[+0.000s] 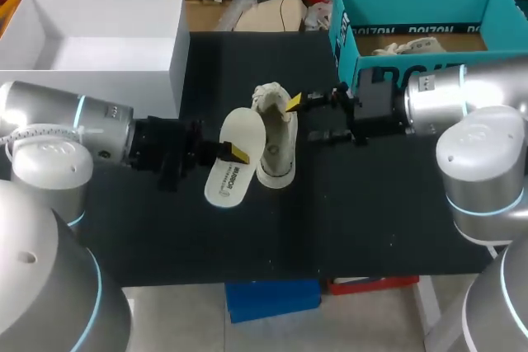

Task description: Take the shoe out of the shoebox, open the shoe tongue, remove and reinsert the insole, then place the shoe into the shoebox

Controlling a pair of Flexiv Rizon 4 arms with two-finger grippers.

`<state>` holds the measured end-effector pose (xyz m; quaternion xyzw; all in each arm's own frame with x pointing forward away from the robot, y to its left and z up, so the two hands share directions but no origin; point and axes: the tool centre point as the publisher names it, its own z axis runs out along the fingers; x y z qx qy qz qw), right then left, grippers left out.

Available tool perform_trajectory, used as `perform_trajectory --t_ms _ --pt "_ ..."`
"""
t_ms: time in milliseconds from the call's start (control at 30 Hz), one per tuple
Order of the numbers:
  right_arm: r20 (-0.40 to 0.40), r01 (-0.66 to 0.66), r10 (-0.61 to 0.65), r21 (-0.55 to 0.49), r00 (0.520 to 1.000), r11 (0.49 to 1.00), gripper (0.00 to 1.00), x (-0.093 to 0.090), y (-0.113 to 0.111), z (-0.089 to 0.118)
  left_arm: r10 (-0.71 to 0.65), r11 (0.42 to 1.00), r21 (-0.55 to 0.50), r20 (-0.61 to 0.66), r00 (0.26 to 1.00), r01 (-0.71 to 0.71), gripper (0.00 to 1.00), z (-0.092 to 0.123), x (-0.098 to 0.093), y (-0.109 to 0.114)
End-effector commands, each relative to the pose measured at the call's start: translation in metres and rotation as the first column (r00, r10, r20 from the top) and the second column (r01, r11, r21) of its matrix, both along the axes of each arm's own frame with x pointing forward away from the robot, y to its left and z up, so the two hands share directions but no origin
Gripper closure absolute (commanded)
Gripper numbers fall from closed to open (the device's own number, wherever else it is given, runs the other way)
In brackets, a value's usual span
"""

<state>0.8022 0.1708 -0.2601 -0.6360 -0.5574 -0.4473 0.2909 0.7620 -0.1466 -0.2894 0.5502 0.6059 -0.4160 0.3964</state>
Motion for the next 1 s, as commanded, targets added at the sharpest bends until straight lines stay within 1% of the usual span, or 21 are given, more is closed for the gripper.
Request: perform_trajectory --t_ms 33,100,133,200,333,433,667,700,800,1000 --pt "-0.001 0.000 0.000 -0.001 1.000 1.000 0.00 0.000 0.001 0.000 0.001 1.000 0.006 0.000 1.000 -0.001 1.00 0.001 0.000 -0.001" --pt "-0.004 -0.010 0.010 -0.013 1.000 1.000 0.00 0.002 0.003 0.000 0.001 1.000 0.006 0.000 1.000 -0.001 1.00 0.001 0.000 -0.001" --pt "-0.003 -0.016 0.016 -0.022 1.000 1.000 0.00 0.004 0.003 0.000 -0.009 0.998 0.058 -0.011 1.000 0.010 1.00 -0.003 -0.003 0.006" --pt "-0.010 -0.015 0.015 -0.039 1.000 0.999 0.00 0.004 0.003 -0.001 -0.018 0.995 0.097 -0.043 0.999 0.022 1.00 -0.009 -0.007 0.013" --pt "-0.028 -0.009 0.007 -0.073 1.000 0.997 0.00 -0.005 -0.001 -0.003 -0.033 0.990 0.132 -0.092 0.995 0.045 1.00 -0.015 -0.009 0.017" --pt "-0.032 0.005 -0.008 -0.084 0.999 0.996 0.00 -0.013 -0.004 -0.005 -0.038 0.986 0.159 -0.113 0.993 0.056 1.00 -0.018 -0.009 0.015" --pt "-0.036 0.069 -0.073 -0.105 0.997 0.992 0.00 -0.034 -0.015 -0.006 -0.086 0.979 0.164 -0.212 0.973 0.122 1.00 -0.022 -0.016 0.004" --pt "-0.035 0.078 -0.082 -0.109 0.996 0.991 0.00 -0.037 -0.017 -0.006 -0.087 0.974 0.188 -0.210 0.974 0.128 1.00 -0.023 -0.017 0.003" --pt "-0.019 0.105 -0.108 -0.119 0.994 0.987 0.00 -0.041 -0.022 -0.005 -0.094 0.966 0.213 -0.233 0.968 0.145 1.00 -0.028 -0.018 -0.001" --pt "-0.019 0.105 -0.108 -0.119 0.994 0.987 0.00 -0.041 -0.022 -0.005 -0.122 0.957 0.230 -0.243 0.962 0.179 1.00 -0.027 -0.019 -0.010"
